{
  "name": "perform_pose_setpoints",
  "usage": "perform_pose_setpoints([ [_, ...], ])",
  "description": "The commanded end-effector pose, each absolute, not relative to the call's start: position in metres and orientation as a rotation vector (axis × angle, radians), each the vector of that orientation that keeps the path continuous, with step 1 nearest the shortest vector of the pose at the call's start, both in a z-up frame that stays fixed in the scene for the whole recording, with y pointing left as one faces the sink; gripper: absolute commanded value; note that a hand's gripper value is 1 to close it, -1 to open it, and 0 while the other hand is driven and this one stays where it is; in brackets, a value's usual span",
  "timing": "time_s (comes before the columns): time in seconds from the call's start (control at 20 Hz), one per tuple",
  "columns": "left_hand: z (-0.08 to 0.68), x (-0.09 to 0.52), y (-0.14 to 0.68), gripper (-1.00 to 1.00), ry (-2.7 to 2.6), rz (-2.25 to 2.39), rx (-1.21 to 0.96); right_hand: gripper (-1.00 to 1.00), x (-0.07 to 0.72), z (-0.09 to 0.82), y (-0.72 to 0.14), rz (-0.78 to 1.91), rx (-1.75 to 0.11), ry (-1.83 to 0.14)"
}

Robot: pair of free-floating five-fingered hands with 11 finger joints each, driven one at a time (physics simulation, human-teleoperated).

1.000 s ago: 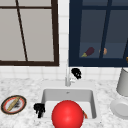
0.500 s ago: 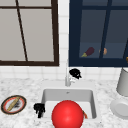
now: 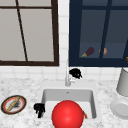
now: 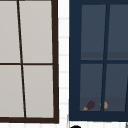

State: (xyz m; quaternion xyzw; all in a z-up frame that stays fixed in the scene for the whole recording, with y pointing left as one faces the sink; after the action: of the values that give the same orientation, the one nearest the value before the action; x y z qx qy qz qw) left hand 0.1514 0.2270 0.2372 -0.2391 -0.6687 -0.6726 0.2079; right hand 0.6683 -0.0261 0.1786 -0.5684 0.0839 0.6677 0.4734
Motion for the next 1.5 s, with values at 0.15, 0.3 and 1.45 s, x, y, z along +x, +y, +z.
perform_pose_setpoints([
  [0.15, 0.237, 0.151, 0.227, 0.00, -1.861, -1.872, -0.666, 1.00, 0.670, 0.183, -0.002, 1.634, -1.428, 0.187],
  [0.3, 0.237, 0.151, 0.227, 0.00, -1.861, -1.872, -0.666, 1.00, 0.668, 0.178, -0.025, 1.602, -1.421, 0.229],
  [1.45, 0.237, 0.151, 0.227, 0.00, -1.861, -1.872, -0.666, -1.00, 0.671, 0.177, -0.027, 1.593, -1.300, 0.098],
])
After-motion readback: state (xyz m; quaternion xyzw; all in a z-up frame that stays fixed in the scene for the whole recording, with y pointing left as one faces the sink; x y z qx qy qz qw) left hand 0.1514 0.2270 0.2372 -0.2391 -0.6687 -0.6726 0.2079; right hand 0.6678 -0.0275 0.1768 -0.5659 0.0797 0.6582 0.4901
